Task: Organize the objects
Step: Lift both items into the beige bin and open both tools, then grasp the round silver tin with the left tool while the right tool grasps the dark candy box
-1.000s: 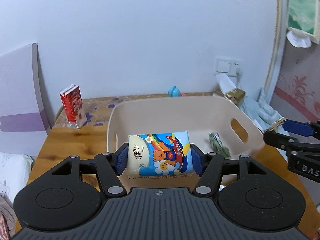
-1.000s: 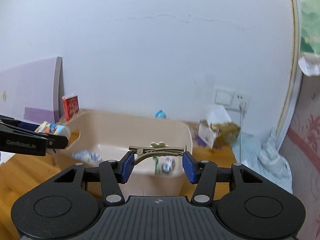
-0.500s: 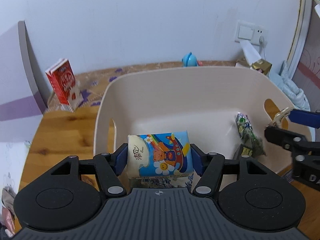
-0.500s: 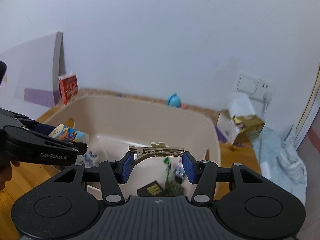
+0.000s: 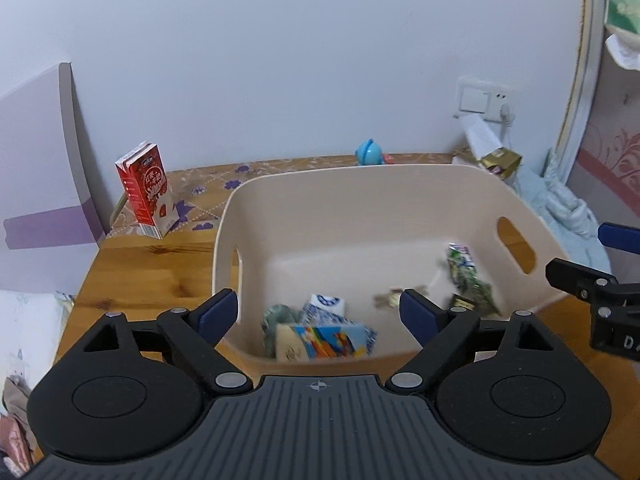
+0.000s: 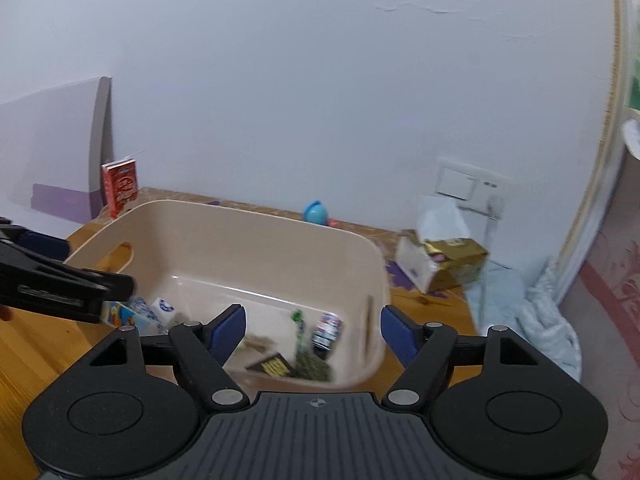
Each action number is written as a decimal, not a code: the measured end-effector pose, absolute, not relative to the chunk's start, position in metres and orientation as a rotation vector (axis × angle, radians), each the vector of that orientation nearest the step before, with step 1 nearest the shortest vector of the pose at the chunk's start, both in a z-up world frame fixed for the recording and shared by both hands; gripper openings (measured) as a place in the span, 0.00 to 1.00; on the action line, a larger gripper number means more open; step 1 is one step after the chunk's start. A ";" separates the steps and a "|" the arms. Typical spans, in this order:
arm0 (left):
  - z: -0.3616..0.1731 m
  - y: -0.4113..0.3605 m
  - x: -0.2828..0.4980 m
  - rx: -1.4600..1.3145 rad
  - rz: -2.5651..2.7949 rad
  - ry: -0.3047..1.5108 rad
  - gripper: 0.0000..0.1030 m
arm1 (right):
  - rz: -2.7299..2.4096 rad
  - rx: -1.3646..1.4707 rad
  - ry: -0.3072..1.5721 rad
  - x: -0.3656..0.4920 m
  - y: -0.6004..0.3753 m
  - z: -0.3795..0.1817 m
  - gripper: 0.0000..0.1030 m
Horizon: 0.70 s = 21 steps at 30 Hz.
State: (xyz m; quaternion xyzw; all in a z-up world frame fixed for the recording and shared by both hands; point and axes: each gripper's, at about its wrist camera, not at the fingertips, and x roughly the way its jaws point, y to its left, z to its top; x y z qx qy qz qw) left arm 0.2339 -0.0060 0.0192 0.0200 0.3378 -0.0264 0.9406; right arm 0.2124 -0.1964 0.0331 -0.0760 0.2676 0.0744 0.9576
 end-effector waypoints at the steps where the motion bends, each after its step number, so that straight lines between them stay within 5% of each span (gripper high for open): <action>1: 0.020 -0.007 0.229 0.031 -0.059 0.688 0.87 | 0.137 -0.151 0.545 0.209 -0.201 0.033 0.75; 11: 0.016 -0.044 0.179 0.068 -0.159 0.671 0.87 | 0.027 -0.137 0.614 0.178 -0.257 0.006 0.75; 21: -0.046 -0.088 0.183 0.119 -0.219 0.771 0.87 | -0.006 -0.087 0.693 0.176 -0.288 -0.033 0.75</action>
